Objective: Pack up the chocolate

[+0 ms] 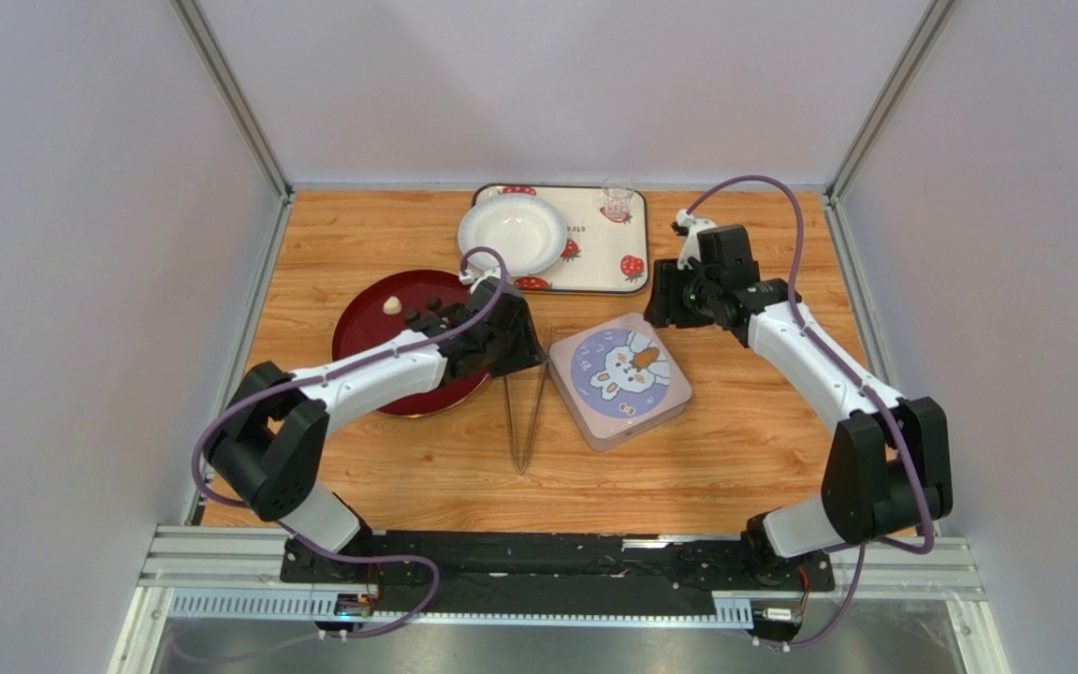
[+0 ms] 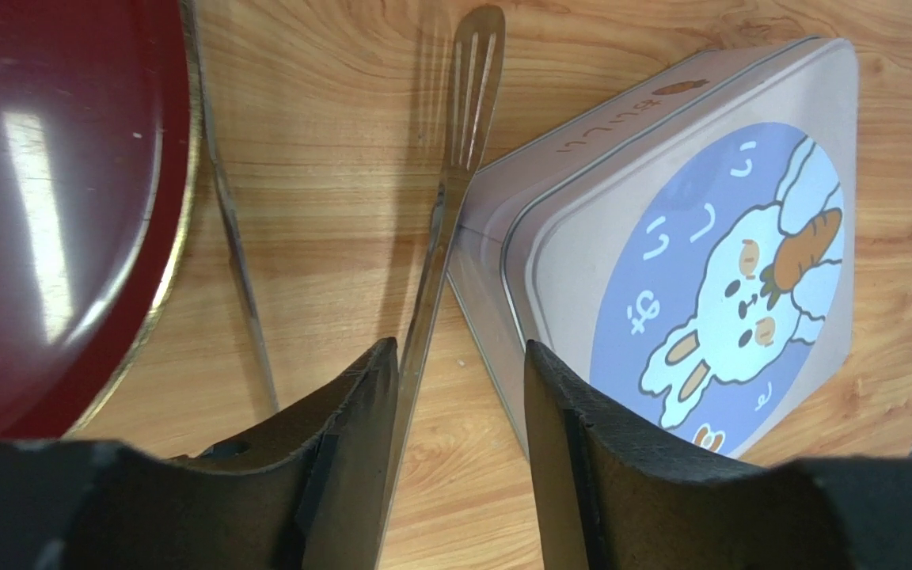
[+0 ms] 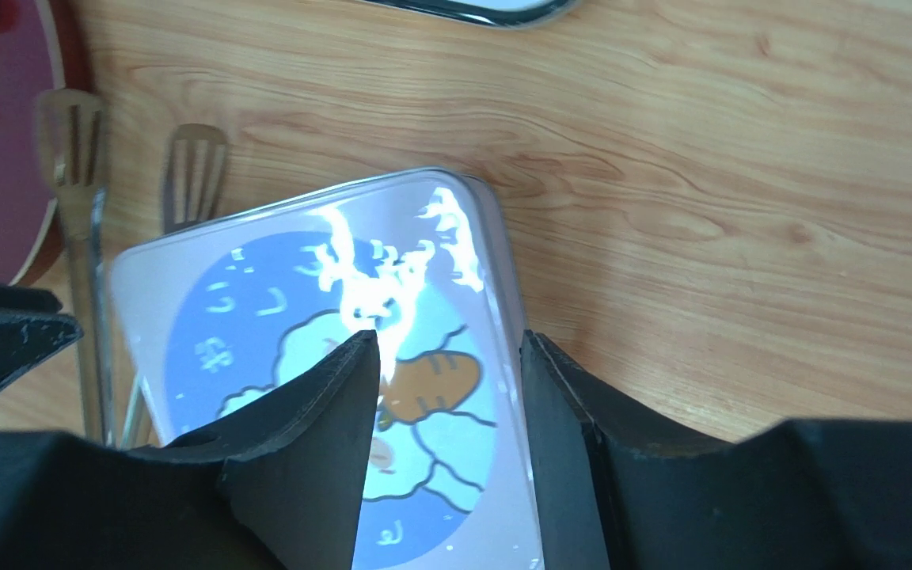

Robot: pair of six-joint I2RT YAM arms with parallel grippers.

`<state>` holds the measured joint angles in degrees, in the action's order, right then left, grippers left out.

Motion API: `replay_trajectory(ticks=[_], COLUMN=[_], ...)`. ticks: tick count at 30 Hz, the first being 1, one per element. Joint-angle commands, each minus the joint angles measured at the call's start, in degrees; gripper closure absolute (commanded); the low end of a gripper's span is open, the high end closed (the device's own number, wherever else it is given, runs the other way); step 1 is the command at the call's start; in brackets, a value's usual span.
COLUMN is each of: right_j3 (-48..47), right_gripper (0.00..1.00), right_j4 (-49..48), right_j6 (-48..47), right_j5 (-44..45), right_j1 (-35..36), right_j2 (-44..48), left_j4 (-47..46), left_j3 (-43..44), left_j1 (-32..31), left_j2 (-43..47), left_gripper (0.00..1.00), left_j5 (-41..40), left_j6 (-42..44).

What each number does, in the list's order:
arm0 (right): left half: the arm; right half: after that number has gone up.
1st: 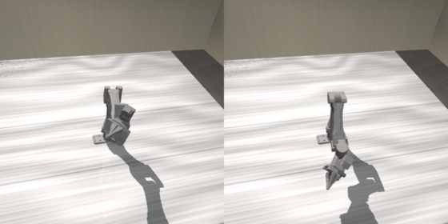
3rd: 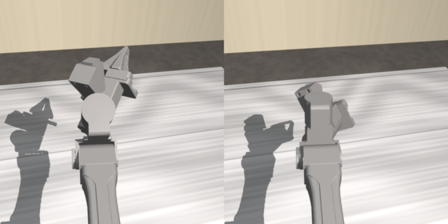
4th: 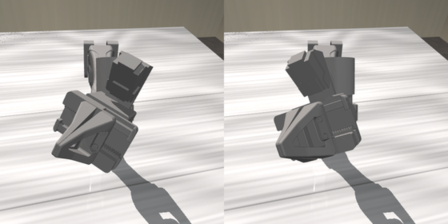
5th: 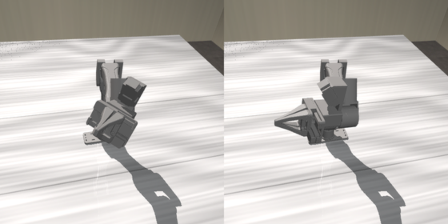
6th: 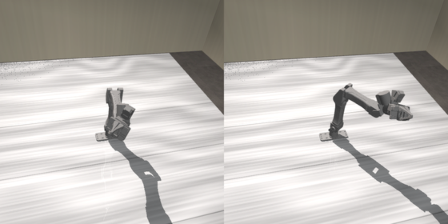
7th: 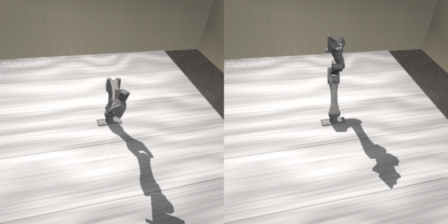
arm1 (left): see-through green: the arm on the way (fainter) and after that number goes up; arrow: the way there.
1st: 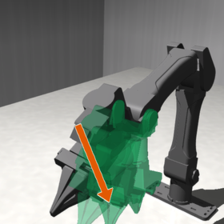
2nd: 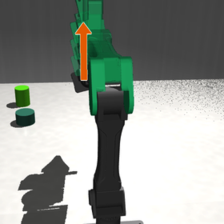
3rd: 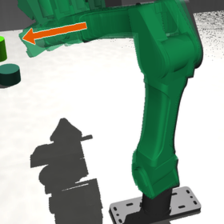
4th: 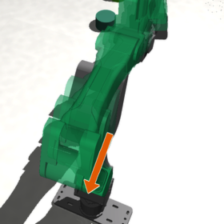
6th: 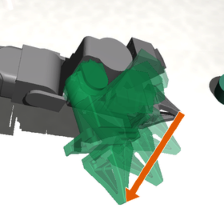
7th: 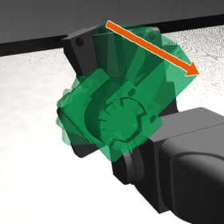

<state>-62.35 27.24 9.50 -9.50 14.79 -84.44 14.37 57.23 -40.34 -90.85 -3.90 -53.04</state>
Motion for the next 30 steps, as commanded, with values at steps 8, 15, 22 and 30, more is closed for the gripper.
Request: replay_trajectory(ticks=[8, 15, 22, 30], right_j3=[-6.9, -12.9, -17.0, -18.8], right_gripper=[0.63, 0.86, 1.0, 1.0], right_j4=[1.4, 3.2, 5.3, 7.2], right_j6=[-4.2, -5.5, -5.7, -5.5], right_j5=[2.1, 8.8, 12.6, 12.2], right_j1=[18.2, 26.3, 28.6, 29.2], right_j2=[-2.5, -11.4, -15.4, -20.9], left_j4=[10.4, 21.3, 24.7, 13.8], left_j3=[1.5, 6.0, 8.6, -2.7], left_j1=[4.3, 10.7, 10.7, 10.7], left_j2=[19.6, 34.3, 45.8, 55.2], left_gripper=[0.39, 0.32, 0.22, 0.15], left_j5=[-6.8, -13.0, -21.7, -27.5], left_j6=[8.8, 20.5, 34.7, 41.9])
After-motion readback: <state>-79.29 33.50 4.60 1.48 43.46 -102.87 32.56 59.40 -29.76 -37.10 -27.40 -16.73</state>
